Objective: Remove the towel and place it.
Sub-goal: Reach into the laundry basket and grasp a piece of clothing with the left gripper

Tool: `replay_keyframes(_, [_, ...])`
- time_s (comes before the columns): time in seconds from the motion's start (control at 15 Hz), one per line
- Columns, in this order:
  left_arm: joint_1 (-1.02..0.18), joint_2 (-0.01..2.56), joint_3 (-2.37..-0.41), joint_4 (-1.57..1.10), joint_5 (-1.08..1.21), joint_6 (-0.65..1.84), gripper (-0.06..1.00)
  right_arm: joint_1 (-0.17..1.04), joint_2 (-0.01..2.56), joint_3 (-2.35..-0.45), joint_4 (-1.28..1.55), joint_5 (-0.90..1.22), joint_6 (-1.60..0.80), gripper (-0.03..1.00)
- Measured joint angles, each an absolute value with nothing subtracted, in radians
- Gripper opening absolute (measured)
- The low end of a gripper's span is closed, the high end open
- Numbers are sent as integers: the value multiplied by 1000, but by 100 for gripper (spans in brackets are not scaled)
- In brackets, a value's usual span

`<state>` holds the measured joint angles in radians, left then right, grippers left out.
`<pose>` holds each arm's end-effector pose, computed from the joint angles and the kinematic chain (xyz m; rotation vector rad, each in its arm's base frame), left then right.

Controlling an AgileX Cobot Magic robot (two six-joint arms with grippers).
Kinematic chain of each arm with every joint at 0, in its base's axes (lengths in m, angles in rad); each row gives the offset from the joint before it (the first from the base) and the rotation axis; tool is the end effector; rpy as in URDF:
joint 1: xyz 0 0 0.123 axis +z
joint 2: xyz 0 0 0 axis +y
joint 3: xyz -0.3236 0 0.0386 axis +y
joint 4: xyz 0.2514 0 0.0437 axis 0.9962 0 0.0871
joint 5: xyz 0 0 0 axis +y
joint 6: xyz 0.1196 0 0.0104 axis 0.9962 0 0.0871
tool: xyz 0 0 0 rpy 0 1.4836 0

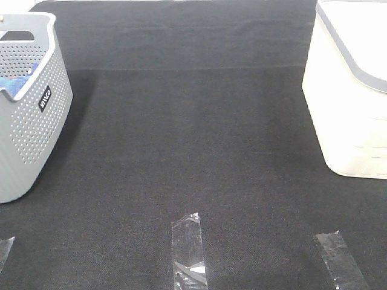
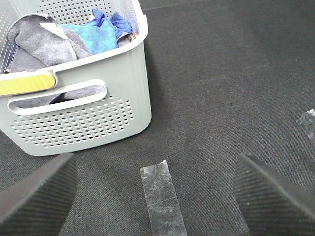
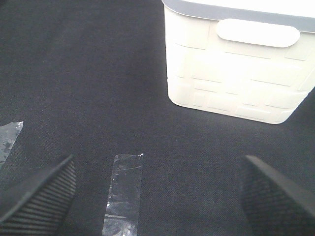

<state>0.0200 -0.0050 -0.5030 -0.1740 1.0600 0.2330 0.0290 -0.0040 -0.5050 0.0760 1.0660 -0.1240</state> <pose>-0.0186 -0.0185 0.2679 0.2238 2.0113 -0.0480 -0.0189 0.0074 0.2668 -0.1599 2.0321 0.0313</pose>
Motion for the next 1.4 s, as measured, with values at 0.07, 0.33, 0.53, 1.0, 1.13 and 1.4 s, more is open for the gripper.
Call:
replay_keyframes(0.07, [20, -5, -503, -174, 1053, 232, 82, 29, -4, -505, 76, 1066, -124, 83])
replay_keyframes(0.33, [20, 76, -557, -148, 901, 232, 82, 29, -4, -505, 76, 1066, -124, 83])
replay_keyframes(0.53, [20, 281, -644, -26, 746, 232, 82, 29, -4, -505, 76, 1066, -124, 83])
replay_keyframes(1.0, [20, 795, -889, 327, 678, 232, 76, 29, -4, -505, 76, 1066, -124, 83])
replay_keyframes(1.13, [20, 959, -955, 412, 678, 224, 75, 29, -4, -505, 76, 1066, -124, 83])
replay_keyframes(1.4, [20, 1234, -1131, 470, 799, 221, 75, 29, -4, -505, 76, 1066, -124, 83])
